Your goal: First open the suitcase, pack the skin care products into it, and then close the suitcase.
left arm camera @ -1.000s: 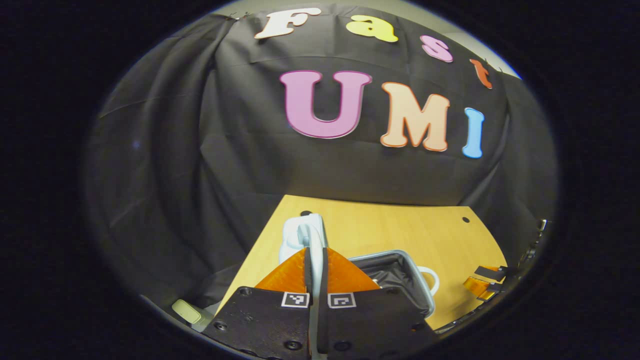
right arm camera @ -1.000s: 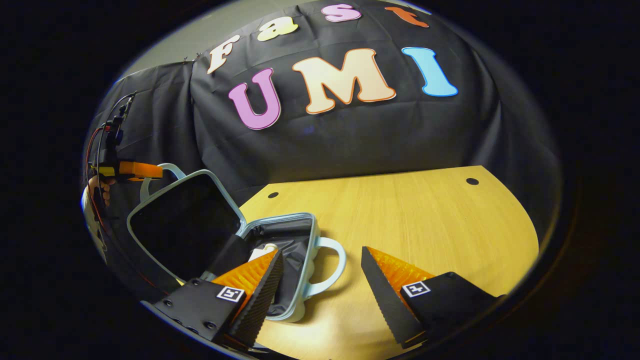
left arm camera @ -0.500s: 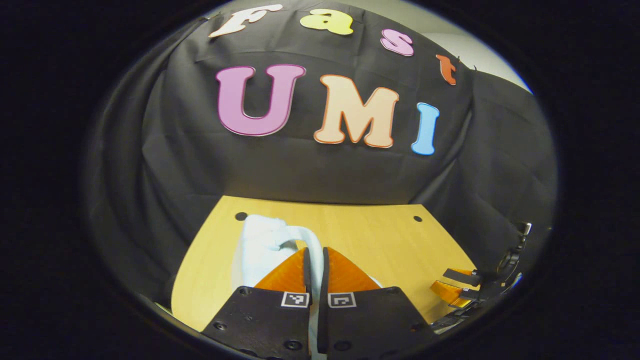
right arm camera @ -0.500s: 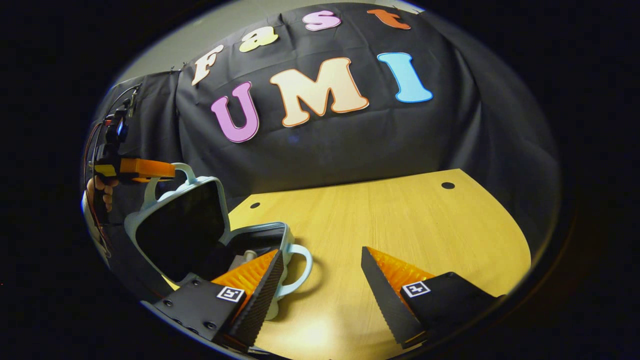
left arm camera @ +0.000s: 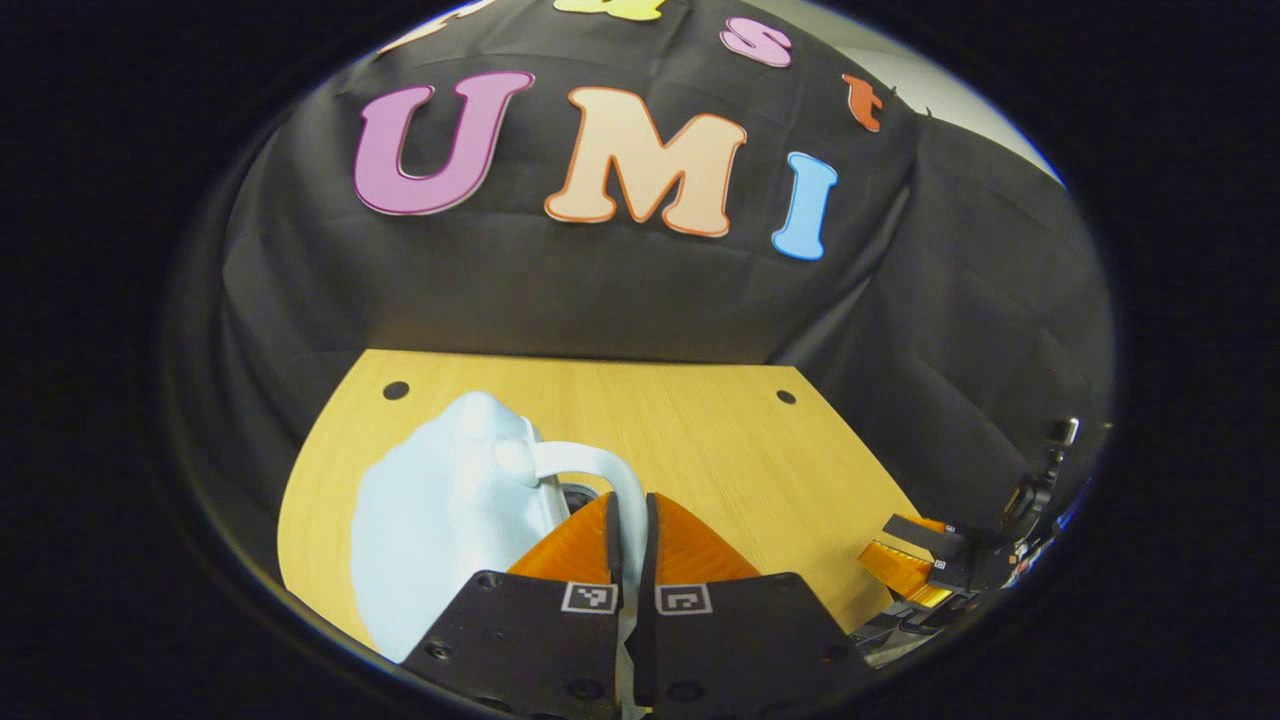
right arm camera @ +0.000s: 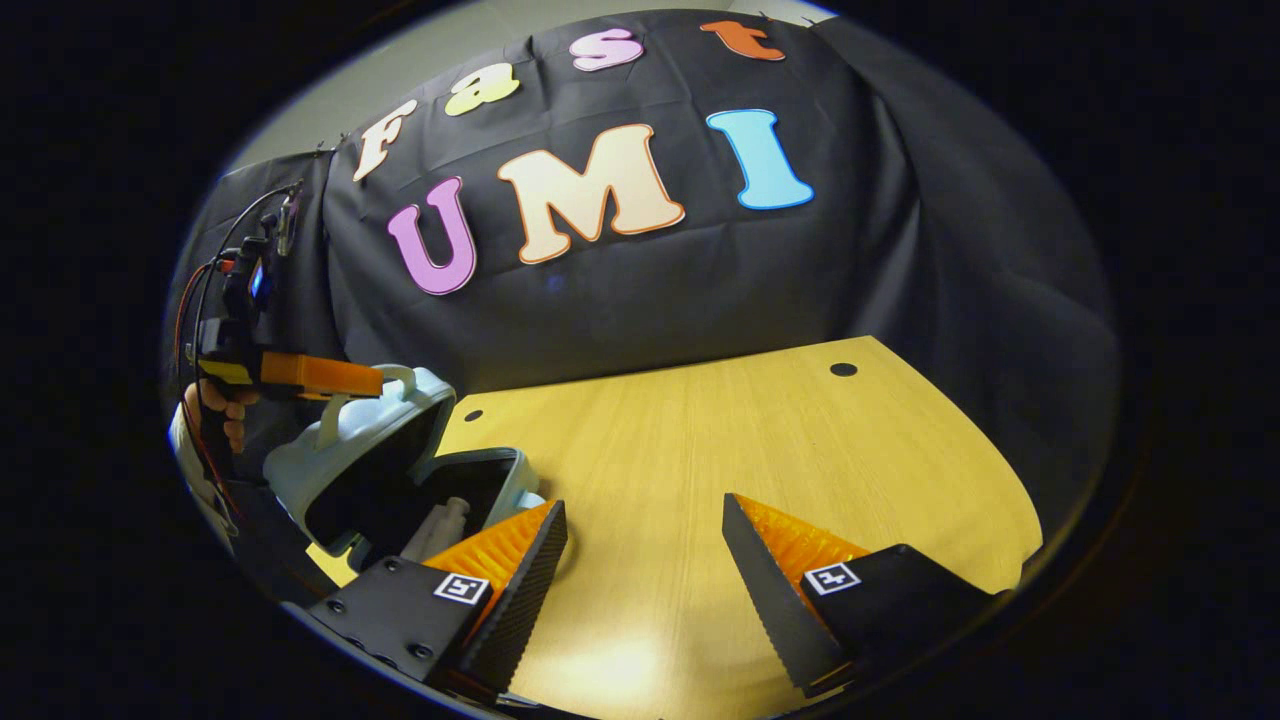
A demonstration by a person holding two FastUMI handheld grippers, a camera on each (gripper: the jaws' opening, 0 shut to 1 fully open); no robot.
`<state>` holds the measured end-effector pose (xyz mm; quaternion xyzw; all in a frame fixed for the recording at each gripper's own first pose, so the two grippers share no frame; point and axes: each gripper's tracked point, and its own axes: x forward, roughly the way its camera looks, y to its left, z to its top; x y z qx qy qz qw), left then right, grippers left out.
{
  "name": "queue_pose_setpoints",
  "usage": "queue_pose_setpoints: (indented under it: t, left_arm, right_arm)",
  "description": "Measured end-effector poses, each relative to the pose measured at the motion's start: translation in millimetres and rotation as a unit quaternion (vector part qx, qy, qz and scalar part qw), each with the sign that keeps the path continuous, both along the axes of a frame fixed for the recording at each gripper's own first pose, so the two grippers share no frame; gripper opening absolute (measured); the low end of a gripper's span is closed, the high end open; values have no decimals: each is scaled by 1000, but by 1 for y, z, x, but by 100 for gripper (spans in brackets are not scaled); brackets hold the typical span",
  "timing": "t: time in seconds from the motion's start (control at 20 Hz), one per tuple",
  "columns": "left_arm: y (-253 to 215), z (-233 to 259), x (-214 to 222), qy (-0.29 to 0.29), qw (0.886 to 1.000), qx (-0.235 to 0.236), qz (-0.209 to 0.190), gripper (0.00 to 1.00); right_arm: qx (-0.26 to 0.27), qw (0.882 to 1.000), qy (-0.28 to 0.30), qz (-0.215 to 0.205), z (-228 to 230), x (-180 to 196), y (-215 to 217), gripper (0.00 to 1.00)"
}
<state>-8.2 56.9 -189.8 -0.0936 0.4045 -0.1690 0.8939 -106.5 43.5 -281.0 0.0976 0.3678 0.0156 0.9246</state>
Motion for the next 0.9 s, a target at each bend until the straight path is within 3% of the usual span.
queue_pose_setpoints:
  t: [0.35,0.6,0.65,0.7,0.75,0.85,0.9]
  left_arm:
    - [-38,-56,-19,54,998,22,-28,0]
    - [-59,-93,-33,83,996,22,-10,3]
    - [-61,-92,-33,73,997,26,-1,11]
    - [-68,-91,-32,59,998,28,0,13]
    - [-72,-86,-31,44,998,37,2,27]
    - [-78,-66,-24,-2,999,52,2,68]
    - [-84,-53,-20,-29,998,58,5,82]
  right_arm:
    - [-12,1000,8,-22,0,-8,-38,98]
    - [-18,1000,13,-15,-1,-8,-56,98]
    - [-19,1000,12,-11,1,-6,-58,98]
    - [-21,1000,7,-7,4,-2,-61,98]
    - [-23,1000,-1,-2,9,3,-62,98]
    - [-27,999,-18,11,19,17,-61,98]
    - [-27,999,-29,17,26,25,-60,98]
